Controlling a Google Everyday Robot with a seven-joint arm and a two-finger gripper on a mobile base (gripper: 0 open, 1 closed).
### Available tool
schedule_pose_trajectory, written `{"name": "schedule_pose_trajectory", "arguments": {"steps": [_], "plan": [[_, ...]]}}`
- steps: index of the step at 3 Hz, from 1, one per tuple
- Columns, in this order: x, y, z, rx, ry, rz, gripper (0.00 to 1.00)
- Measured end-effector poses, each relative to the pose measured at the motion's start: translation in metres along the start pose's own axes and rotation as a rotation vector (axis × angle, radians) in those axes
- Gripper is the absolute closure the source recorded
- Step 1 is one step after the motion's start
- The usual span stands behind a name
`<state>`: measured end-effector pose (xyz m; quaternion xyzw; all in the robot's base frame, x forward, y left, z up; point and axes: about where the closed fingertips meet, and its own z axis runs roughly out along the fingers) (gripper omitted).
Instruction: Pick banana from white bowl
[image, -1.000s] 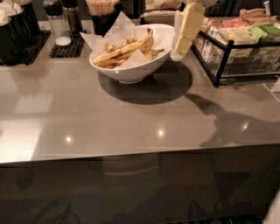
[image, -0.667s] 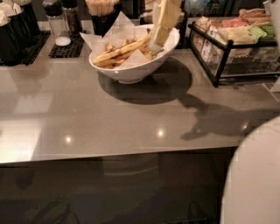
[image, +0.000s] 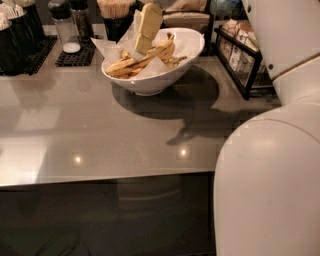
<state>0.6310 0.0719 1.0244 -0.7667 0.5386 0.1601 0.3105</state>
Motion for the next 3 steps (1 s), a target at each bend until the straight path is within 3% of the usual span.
{"name": "schedule_pose_trajectory", "arguments": {"steps": [2, 3], "plan": [[0.059, -0.018, 0.011, 0.029, 0.037, 0.179, 0.00], [0.074, -0.026, 0.016, 0.026, 0.048, 0.221, 0.00]]}}
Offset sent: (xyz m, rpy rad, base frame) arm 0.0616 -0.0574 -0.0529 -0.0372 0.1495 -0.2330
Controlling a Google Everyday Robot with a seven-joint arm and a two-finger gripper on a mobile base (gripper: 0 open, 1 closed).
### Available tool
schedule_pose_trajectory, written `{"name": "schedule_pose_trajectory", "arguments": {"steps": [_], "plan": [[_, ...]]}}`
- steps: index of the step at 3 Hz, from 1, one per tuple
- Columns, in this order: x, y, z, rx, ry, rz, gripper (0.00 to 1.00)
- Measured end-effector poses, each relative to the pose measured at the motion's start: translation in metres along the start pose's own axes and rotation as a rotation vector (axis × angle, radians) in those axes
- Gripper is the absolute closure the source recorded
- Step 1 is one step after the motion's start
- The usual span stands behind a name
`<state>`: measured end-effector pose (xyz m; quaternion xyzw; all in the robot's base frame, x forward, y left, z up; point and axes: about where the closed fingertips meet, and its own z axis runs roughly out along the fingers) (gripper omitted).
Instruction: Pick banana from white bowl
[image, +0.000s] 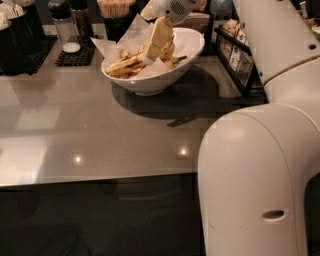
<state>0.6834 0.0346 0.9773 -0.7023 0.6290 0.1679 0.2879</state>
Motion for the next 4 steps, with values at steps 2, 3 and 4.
{"name": "schedule_pose_trajectory", "arguments": {"steps": [2, 3, 4], "plan": [[-0.007, -0.008, -0.004, 0.048, -0.029, 0.021, 0.00], [-0.011, -0.014, 0.003, 0.052, -0.038, 0.024, 0.00], [-0.012, -0.015, 0.004, 0.053, -0.039, 0.024, 0.15]]}}
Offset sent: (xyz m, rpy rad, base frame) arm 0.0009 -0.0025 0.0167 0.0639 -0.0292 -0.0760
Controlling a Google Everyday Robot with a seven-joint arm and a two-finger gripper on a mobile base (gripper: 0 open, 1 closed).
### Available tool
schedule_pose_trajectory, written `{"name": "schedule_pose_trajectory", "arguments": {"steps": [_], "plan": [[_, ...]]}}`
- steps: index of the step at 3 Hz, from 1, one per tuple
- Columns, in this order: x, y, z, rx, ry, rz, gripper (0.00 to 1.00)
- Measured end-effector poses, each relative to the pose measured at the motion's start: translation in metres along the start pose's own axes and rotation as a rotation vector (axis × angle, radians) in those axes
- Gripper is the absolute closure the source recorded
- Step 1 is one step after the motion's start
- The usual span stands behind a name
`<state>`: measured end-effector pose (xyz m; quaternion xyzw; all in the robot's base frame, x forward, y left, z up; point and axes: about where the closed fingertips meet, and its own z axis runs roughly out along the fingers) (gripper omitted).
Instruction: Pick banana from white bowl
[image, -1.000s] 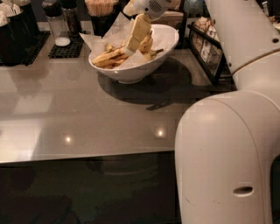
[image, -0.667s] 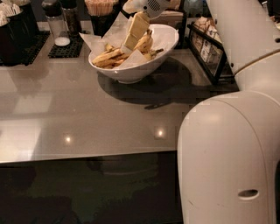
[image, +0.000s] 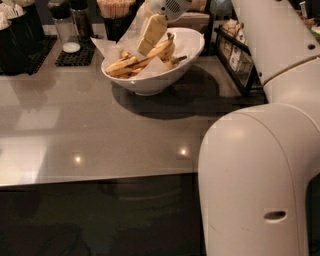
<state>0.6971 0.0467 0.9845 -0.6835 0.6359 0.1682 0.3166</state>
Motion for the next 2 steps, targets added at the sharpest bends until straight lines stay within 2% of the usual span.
{"name": "schedule_pose_trajectory", "arguments": {"steps": [1, 2], "plan": [[0.0000, 0.0000, 0.0000, 0.000, 0.000, 0.000, 0.31], [0.0000, 0.0000, 0.0000, 0.000, 0.000, 0.000, 0.30]]}}
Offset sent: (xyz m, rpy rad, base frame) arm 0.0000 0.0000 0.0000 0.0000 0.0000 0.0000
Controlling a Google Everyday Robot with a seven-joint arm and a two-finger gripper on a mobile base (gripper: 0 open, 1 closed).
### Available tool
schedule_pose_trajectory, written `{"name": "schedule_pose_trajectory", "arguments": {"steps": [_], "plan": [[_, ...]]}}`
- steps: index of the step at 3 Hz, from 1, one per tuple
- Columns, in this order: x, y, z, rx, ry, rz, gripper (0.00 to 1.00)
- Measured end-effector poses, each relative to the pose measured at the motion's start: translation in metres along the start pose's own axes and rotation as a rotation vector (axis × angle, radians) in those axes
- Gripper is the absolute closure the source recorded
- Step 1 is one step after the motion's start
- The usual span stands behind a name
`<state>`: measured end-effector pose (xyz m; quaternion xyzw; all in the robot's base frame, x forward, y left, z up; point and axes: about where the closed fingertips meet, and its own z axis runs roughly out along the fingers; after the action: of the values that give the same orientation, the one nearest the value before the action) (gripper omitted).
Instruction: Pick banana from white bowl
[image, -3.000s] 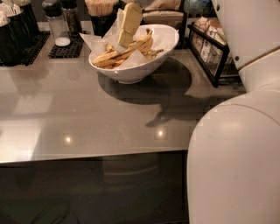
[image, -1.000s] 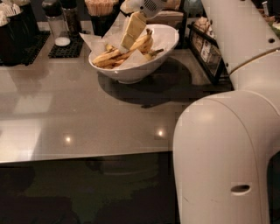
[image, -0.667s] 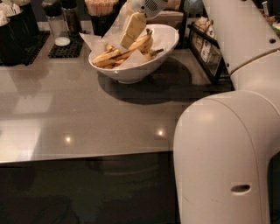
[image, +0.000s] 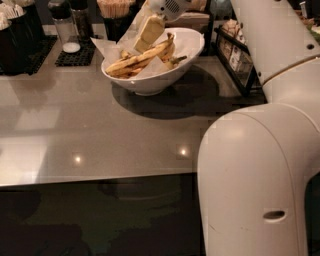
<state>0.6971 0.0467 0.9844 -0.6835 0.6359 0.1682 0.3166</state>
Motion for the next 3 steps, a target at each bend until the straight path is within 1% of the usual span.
{"name": "schedule_pose_trajectory", "arguments": {"steps": [1, 2, 3], "plan": [[0.005, 0.006, 0.019, -0.046, 0.004, 0.009, 0.26], [0.014, 0.010, 0.036, -0.081, 0.004, 0.024, 0.26], [0.023, 0.013, 0.045, -0.096, 0.004, 0.040, 0.27]]}}
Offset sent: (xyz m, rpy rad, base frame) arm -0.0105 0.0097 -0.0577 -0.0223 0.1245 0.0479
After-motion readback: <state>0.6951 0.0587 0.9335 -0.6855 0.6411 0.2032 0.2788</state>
